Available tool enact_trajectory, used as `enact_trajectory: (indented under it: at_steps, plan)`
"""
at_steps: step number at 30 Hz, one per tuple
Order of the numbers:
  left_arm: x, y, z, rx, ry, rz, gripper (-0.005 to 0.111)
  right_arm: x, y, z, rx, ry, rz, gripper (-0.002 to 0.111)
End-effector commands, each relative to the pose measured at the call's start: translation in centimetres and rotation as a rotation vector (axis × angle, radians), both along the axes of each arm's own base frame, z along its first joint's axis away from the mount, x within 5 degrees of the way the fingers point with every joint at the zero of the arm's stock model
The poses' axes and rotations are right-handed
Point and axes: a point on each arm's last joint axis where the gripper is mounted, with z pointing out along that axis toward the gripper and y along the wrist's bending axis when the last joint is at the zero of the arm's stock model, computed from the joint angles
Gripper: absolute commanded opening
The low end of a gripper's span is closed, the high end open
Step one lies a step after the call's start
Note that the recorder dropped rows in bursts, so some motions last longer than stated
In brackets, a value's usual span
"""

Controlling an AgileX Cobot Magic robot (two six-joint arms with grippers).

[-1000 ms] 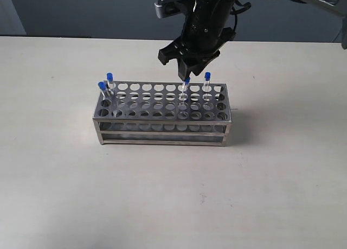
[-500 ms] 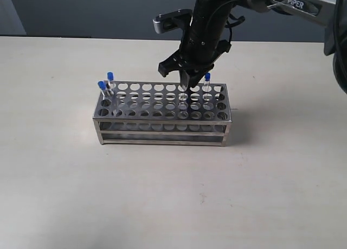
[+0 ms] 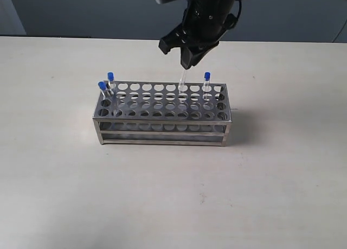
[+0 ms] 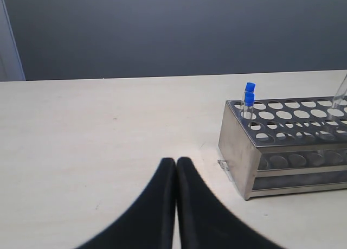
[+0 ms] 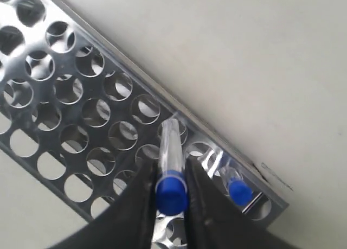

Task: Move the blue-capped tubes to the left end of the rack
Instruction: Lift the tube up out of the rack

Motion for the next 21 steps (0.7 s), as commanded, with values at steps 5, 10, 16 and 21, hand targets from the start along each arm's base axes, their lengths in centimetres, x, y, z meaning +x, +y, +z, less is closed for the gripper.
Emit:
enact_trajectory:
  at_steps: [5,10,16,21]
  plan:
    - [0.0,-0.1,0.2,0.000,-0.008,-0.011,0.001,-1.3,-0.1,3.4,0.047,-0.074,0.023,-0.001]
    - [0.0,-0.1,0.2,0.000,-0.008,-0.011,0.001,-2.7,0.7,4.6,0.066,-0.096,0.057,-0.001]
    - [0.0,-0.1,0.2,0.000,-0.008,-0.011,0.001,-5.4,3.3,5.1,0.079,-0.111,0.189,-0.001]
    - [0.0,-0.1,0.2,0.000,-0.008,-0.011,0.001,-7.0,4.9,5.1,0.079,-0.115,0.253,-0.001]
